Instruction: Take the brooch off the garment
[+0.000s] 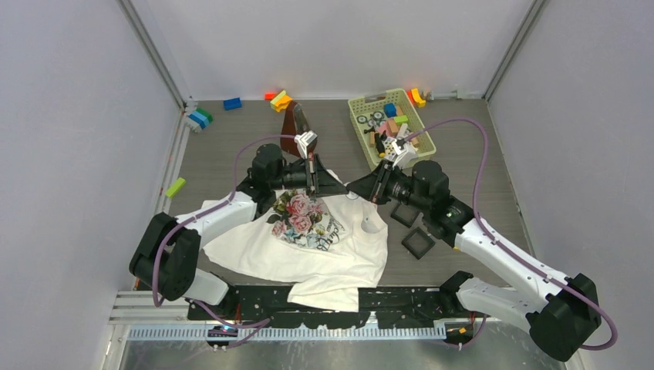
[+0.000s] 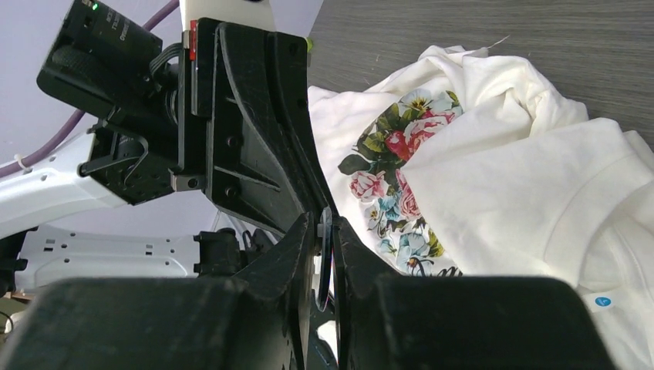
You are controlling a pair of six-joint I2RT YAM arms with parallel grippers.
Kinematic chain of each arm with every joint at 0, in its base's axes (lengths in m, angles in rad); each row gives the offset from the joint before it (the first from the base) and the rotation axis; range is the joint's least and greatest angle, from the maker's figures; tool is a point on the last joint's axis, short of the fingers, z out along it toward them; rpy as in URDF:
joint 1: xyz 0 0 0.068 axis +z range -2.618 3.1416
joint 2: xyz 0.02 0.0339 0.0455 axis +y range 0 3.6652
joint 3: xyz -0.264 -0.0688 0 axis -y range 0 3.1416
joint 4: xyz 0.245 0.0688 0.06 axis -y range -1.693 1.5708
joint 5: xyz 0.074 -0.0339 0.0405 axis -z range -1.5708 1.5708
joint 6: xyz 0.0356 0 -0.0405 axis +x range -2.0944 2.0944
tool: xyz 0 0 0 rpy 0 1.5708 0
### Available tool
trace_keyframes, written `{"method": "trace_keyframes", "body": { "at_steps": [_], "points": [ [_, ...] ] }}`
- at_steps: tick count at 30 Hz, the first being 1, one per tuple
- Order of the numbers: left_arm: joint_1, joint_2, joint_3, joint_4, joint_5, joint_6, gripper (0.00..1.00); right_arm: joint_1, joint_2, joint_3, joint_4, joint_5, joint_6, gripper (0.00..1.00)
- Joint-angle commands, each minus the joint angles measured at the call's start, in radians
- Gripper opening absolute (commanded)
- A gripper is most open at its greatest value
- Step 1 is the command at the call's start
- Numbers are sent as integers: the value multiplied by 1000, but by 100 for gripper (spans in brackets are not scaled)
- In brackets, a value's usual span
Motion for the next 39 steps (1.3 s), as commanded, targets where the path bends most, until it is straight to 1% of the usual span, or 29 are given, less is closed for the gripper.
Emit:
{"method": "trace_keyframes", "body": {
  "at_steps": [1, 9, 12, 17, 20, 23, 24, 27, 29, 32, 37, 39],
  "points": [
    [-73, -5, 16, 129, -31, -34, 0, 46, 34, -16, 86, -28, 24, 17],
    [-74, -14, 23, 122, -51, -32, 0, 48, 22, -24, 79, -25, 19, 19],
    [-73, -19, 38, 69, -43, 10, 0, 48, 8, -20, 62, -19, 14, 19],
    [-68, -47, 86, -150, -33, 152, 0, 48, -27, 1, -28, -4, -14, 19],
    [-51, -54, 128, -264, -8, 218, 0, 47, -52, 17, -112, -5, -47, 23],
    [-39, -41, 177, -366, 36, 288, 0, 47, -78, 17, -141, -6, -55, 27],
    [-38, -31, 197, -405, 51, 316, 0, 47, -89, 14, -146, -12, -53, 30],
    [-39, -11, 259, -549, 94, 415, 0, 46, -102, 12, -152, -37, -38, 44],
    [-39, 6, 312, -706, 102, 506, 0, 46, -107, 17, -153, -69, -25, 49],
    [-39, 32, 379, -882, 109, 631, 0, 46, -108, 22, -155, -102, -14, 51],
    [-38, 65, 431, -1008, 128, 734, 0, 45, -104, 27, -150, -166, -6, 51],
    [-39, 74, 444, -1042, 131, 758, 0, 45, -106, 29, -147, -181, -2, 55]
  ]
}}
